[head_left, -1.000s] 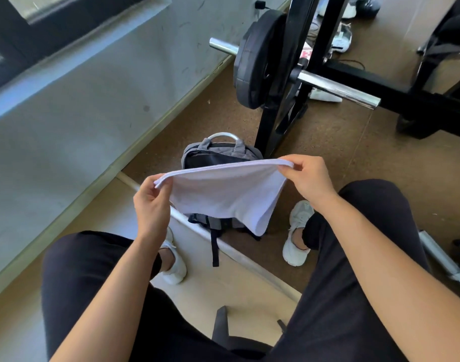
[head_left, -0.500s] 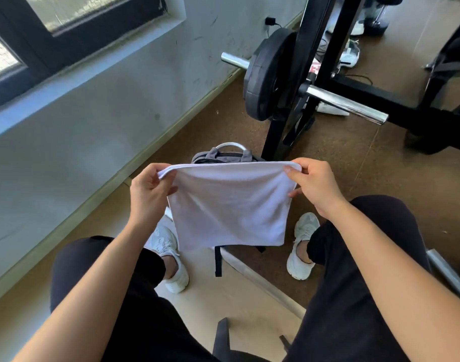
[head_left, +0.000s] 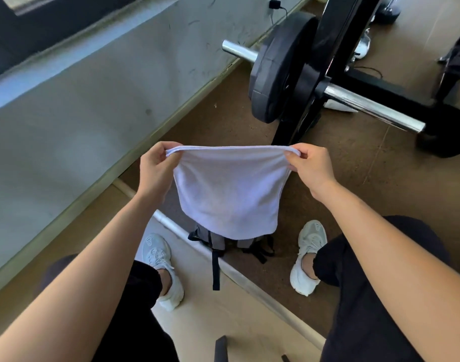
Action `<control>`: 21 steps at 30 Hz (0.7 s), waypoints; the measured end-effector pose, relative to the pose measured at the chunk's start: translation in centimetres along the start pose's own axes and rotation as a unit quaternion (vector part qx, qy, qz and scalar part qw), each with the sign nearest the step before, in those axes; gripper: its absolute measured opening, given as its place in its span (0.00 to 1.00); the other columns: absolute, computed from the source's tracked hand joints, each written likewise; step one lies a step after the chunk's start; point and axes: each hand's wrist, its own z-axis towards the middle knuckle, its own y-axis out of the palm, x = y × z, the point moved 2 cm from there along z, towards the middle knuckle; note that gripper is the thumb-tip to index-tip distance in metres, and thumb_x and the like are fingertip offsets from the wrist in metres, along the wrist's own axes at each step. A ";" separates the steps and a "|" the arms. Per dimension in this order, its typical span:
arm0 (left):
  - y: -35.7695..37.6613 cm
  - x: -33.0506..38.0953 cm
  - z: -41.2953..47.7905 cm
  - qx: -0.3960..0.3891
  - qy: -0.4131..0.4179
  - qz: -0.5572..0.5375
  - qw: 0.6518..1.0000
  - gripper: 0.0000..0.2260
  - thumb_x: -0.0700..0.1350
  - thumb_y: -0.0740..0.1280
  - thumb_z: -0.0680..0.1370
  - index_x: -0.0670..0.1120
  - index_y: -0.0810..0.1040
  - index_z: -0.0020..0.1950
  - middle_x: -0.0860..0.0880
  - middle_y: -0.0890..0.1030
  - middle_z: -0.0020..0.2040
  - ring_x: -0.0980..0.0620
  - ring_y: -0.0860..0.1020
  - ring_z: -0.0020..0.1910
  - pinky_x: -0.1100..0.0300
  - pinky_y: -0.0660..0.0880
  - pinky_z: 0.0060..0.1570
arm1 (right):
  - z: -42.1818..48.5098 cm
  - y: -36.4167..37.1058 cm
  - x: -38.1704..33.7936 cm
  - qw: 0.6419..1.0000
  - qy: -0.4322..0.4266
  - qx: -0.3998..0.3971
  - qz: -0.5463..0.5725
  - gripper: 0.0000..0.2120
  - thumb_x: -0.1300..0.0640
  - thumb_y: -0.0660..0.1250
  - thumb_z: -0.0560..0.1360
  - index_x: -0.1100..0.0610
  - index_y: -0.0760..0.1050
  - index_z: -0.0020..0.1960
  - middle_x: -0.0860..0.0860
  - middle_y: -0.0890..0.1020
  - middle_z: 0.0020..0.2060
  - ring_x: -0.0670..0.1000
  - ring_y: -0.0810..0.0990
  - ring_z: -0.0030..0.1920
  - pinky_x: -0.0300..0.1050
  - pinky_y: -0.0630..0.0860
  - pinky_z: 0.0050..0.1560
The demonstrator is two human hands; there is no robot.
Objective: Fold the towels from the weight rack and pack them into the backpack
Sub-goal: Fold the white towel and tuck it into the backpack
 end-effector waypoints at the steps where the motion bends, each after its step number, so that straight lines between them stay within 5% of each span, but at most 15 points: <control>1: 0.1 -0.5 0.5 -0.001 -0.015 -0.014 1.000 0.06 0.39 0.68 0.76 0.47 0.84 0.46 0.51 0.83 0.42 0.53 0.79 0.43 0.57 0.77 0.49 | 0.4 0.3 0.3 1.000 0.003 -0.001 0.000 0.08 0.57 0.66 0.81 0.49 0.83 0.55 0.46 0.84 0.48 0.50 0.82 0.54 0.58 0.81 0.58; 10: -2.3 -1.4 0.4 -0.074 -0.060 -0.018 0.995 0.09 0.35 0.64 0.68 0.46 0.82 0.36 0.44 0.83 0.40 0.45 0.79 0.46 0.50 0.76 0.55 | 0.1 0.2 0.2 0.994 -0.046 -0.092 -0.033 0.06 0.65 0.70 0.73 0.55 0.82 0.45 0.55 0.84 0.43 0.56 0.82 0.48 0.60 0.81 0.51; 13: -3.5 -1.7 -0.7 -0.116 -0.042 0.019 0.992 0.13 0.34 0.64 0.66 0.49 0.84 0.34 0.48 0.84 0.40 0.48 0.81 0.47 0.55 0.75 0.53 | -1.7 -0.1 0.3 0.980 -0.092 -0.163 -0.070 0.07 0.69 0.70 0.70 0.58 0.81 0.43 0.57 0.82 0.43 0.58 0.81 0.46 0.58 0.80 0.48; 21: -4.3 -2.8 -5.3 -0.205 0.004 0.157 0.966 0.06 0.39 0.64 0.64 0.43 0.80 0.35 0.46 0.83 0.41 0.54 0.79 0.42 0.63 0.72 0.44 | -6.3 0.0 1.3 0.936 -0.116 -0.286 -0.170 0.11 0.71 0.70 0.65 0.56 0.79 0.39 0.45 0.78 0.36 0.43 0.74 0.38 0.40 0.71 0.40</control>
